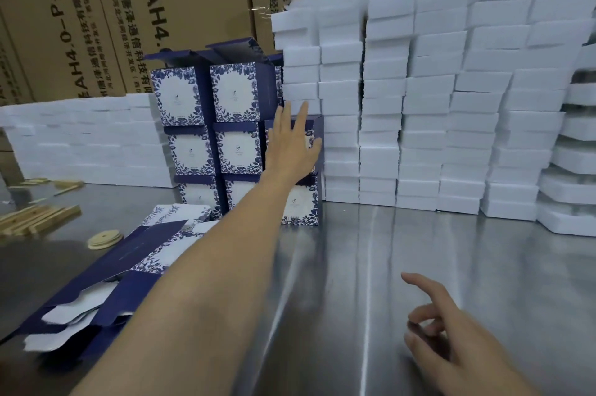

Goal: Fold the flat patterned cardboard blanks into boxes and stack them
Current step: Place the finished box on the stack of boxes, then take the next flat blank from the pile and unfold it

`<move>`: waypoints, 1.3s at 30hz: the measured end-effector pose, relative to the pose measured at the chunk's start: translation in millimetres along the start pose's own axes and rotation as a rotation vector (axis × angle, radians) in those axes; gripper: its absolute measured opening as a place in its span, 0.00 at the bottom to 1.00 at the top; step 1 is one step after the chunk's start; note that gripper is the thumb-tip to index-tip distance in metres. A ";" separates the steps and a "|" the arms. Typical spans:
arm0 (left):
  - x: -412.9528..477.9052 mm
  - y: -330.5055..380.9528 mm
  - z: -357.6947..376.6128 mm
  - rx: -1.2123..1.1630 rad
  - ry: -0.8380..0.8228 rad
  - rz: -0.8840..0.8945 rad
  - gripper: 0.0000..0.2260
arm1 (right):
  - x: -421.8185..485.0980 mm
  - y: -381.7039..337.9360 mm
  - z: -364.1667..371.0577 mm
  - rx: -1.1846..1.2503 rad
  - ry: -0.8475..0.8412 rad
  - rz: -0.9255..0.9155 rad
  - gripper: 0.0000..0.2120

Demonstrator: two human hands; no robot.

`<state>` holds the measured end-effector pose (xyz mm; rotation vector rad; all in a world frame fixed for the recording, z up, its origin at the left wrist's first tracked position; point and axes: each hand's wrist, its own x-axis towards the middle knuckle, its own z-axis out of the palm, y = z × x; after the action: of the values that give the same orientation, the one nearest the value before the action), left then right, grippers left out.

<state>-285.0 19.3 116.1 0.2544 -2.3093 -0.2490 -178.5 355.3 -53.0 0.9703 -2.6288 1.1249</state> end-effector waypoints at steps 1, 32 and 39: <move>-4.9 -0.3 -8.7 -0.056 0.020 0.014 0.34 | -1.3 -0.5 0.0 -0.002 0.000 0.003 0.39; -65.2 33.0 -309.4 -0.123 -0.434 -0.205 0.11 | -14.6 -15.5 -14.8 0.146 -0.024 0.108 0.05; -149.6 48.1 -165.2 -1.173 -0.212 -0.350 0.09 | -4.0 -31.9 -66.5 0.902 0.292 0.245 0.27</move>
<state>-68.4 87.8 136.2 0.0151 -1.9116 -1.7636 -165.0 386.4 12.6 0.4899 -2.0044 2.3877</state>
